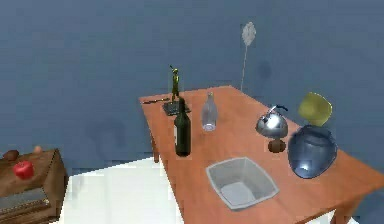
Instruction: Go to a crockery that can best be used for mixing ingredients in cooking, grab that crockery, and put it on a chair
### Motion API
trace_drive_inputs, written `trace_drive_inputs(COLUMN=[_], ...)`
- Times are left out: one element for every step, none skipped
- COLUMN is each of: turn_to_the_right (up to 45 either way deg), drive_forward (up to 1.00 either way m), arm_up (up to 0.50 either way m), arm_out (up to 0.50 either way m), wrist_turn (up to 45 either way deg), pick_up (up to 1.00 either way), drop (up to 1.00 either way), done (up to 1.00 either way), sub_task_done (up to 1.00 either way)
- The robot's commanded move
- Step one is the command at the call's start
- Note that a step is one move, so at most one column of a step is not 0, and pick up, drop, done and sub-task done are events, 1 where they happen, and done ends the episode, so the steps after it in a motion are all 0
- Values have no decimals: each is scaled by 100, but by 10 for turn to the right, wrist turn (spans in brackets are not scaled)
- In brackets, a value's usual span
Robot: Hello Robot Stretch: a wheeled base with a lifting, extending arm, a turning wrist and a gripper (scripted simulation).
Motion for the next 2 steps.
trace_drive_inputs(turn_to_the_right=[-450,-240], drive_forward=[0,0], arm_up=[0,0], arm_out=[0,0], wrist_turn=[0,0], pick_up=[0,0], drop=[0,0], done=[0,0], sub_task_done=[0,0])
